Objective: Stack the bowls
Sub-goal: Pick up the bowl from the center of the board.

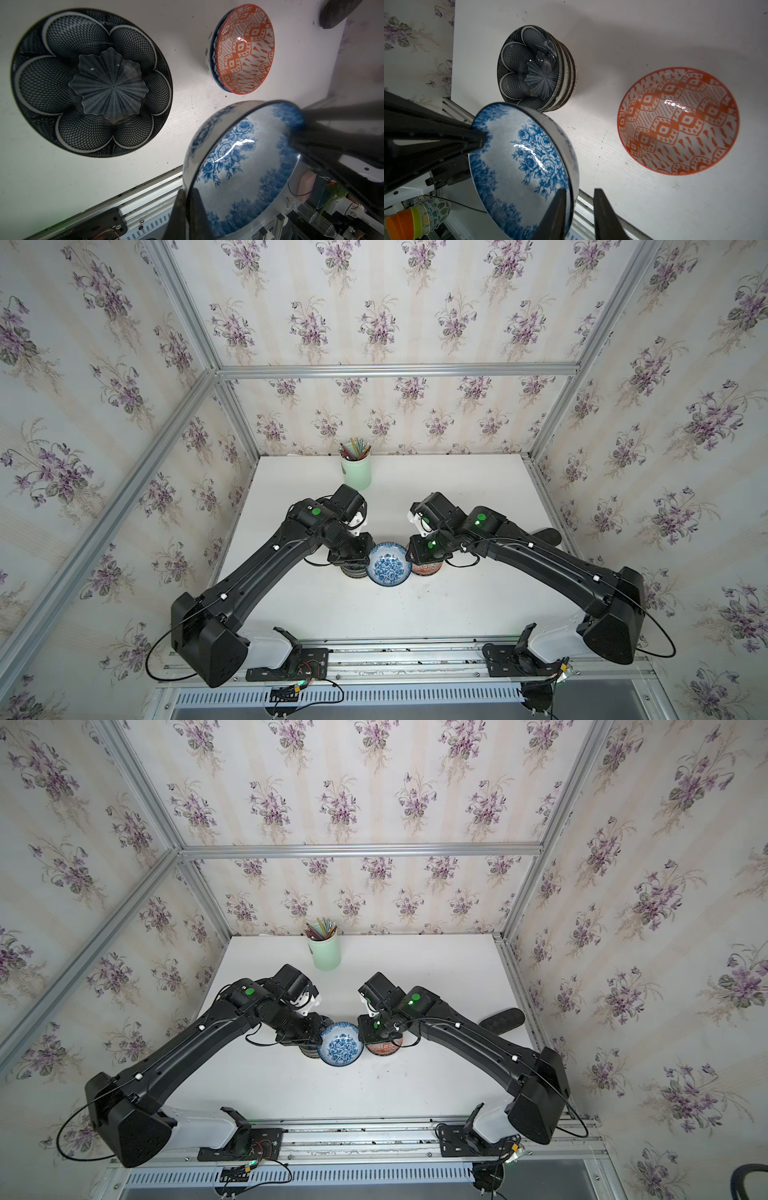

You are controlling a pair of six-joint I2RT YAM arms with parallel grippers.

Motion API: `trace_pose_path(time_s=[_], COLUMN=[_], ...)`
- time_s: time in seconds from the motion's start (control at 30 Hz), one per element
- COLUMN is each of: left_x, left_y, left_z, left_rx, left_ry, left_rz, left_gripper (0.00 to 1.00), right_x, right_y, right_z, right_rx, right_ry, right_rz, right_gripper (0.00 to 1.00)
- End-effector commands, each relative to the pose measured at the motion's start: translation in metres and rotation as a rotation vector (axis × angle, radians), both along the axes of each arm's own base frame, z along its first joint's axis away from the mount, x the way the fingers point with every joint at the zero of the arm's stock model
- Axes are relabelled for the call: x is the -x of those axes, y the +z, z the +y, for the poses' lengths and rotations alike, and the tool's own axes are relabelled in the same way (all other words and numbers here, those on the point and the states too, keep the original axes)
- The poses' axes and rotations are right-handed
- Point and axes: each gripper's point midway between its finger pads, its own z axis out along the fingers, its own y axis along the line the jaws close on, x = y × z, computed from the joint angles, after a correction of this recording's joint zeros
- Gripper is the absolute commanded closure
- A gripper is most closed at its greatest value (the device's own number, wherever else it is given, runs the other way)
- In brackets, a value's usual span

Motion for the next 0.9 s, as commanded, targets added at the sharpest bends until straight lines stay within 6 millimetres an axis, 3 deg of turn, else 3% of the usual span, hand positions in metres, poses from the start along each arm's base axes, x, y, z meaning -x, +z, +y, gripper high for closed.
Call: trace_pose_path(time_s=[0.0, 0.47, 0.67, 0.8, 0.83, 0.87], left_x=[-0.003, -0.004, -0.004, -0.004, -0.004, -0.004], left_y=[0.004, 0.003, 0.002, 0.003, 0.003, 0.004], left_z=[-0.007, -0.009, -0.009, -0.011, -0.011, -0.01], left_rx=[0.037, 0.042, 0.042, 0.053, 0.053, 0.051], left_ry=[-0.018, -0.016, -0.017, -0.022, -0.022, -0.023], left_rz=[-0.017, -0.014, -0.014, -0.014, -0.015, -0.021], left_gripper=[1.0, 1.0, 1.0, 1.0, 0.95, 0.82], right_x=[-0.003, -0.003, -0.002, 0.0, 0.0, -0.001], right_y=[0.001, -0.003, -0.003, -0.001, -0.001, 0.0], right_z=[0.002, 0.007, 0.009, 0.013, 0.013, 0.013], right_rx=[0.003, 0.013, 0.009, -0.008, -0.007, -0.004], right_ry=[0.0, 0.007, 0.006, 0.014, 0.015, 0.014], right_rz=[-0.019, -0.013, -0.01, 0.001, 0.002, 0.0], right_gripper=[0.76, 0.86, 1.0, 1.0, 1.0, 1.0])
